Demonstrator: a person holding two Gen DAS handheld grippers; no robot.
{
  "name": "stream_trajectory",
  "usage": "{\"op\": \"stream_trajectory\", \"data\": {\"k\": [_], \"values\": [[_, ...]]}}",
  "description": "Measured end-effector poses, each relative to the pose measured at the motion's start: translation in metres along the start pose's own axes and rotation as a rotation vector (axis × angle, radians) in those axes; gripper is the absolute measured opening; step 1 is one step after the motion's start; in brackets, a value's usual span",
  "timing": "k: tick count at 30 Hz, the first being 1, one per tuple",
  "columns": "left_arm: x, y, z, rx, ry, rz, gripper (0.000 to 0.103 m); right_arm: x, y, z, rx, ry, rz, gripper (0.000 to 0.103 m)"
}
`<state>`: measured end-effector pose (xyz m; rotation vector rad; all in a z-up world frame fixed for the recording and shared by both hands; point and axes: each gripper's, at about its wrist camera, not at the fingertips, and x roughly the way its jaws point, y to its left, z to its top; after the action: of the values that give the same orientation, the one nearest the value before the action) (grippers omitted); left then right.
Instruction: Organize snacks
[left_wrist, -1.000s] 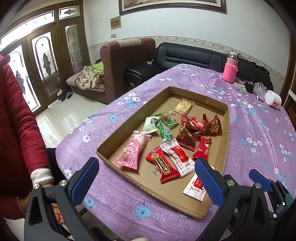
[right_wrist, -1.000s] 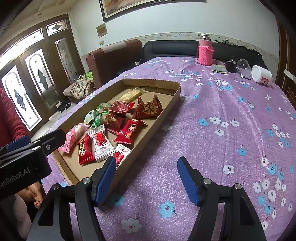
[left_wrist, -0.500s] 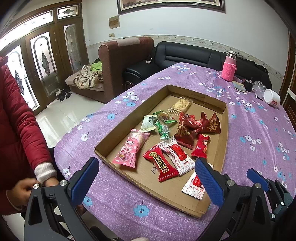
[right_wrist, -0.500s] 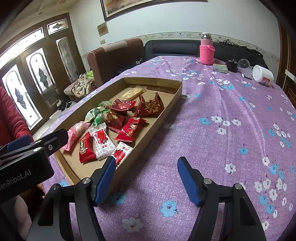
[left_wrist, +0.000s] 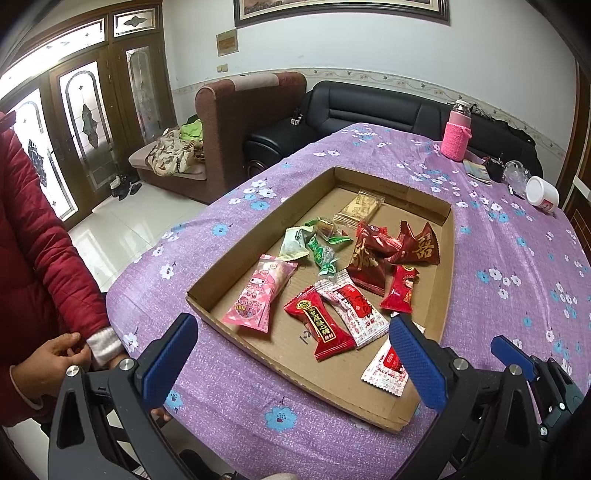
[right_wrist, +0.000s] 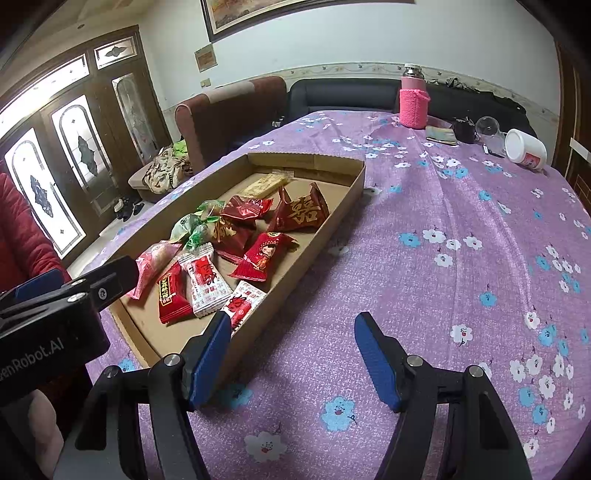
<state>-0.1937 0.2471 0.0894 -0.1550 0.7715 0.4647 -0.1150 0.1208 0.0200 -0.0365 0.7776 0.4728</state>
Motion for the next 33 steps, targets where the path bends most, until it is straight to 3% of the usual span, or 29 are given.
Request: {"op": "stream_trajectory", "data": {"k": [33], "values": [[0.0046,0.0007,-0.0003,-0.003,0.014,-0.014,0.103,0.0013,0.0035,-0.0018,-0.009,0.002,0.007,0.074]]}}
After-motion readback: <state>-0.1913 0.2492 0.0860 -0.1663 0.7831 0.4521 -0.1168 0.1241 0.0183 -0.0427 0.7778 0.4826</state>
